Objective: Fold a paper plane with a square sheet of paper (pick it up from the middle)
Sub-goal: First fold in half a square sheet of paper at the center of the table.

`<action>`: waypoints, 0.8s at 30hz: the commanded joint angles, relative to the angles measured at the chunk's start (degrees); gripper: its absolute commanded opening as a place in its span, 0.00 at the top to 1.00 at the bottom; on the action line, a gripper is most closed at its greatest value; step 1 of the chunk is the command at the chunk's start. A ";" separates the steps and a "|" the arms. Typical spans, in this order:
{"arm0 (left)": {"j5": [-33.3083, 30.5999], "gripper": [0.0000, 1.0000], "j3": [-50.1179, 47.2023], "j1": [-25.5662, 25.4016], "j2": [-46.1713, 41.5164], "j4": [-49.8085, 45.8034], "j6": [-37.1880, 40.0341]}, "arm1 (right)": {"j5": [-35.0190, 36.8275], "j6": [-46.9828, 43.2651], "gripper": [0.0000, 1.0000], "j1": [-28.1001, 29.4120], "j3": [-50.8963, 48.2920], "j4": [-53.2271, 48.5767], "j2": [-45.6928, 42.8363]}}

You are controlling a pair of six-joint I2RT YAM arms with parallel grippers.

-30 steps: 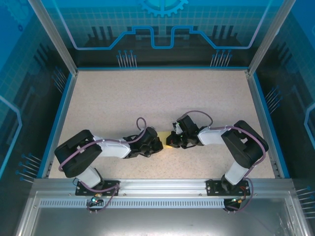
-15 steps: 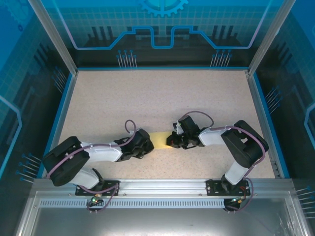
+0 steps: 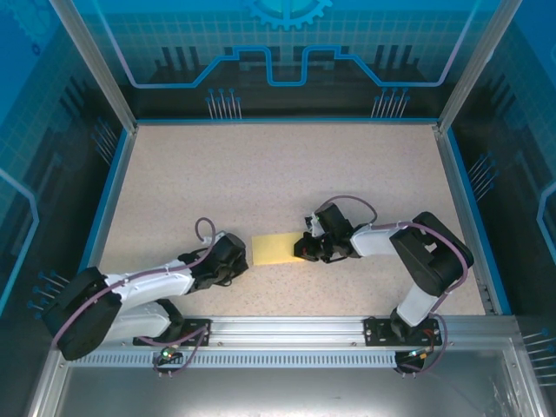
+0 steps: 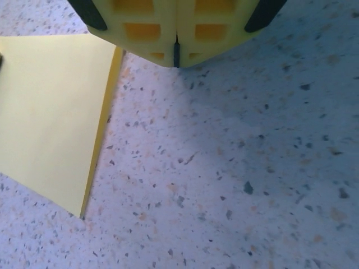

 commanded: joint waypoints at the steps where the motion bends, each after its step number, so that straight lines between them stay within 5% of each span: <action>1: -0.82 0.99 4.14 1.21 -2.87 -6.49 4.71 | 7.44 -3.66 1.00 -1.03 0.71 -12.38 1.36; 6: 8.15 1.00 4.43 1.31 -3.23 3.62 3.70 | 7.77 -4.72 1.00 -0.15 2.85 -14.16 2.25; 13: 14.87 1.00 7.10 -2.16 10.96 19.81 0.99 | 6.22 -2.51 1.00 -0.09 0.57 -10.26 4.46; 24: 9.15 1.00 0.78 -2.86 18.84 28.82 -8.13 | 6.44 -3.22 1.00 -0.06 0.89 -10.87 5.10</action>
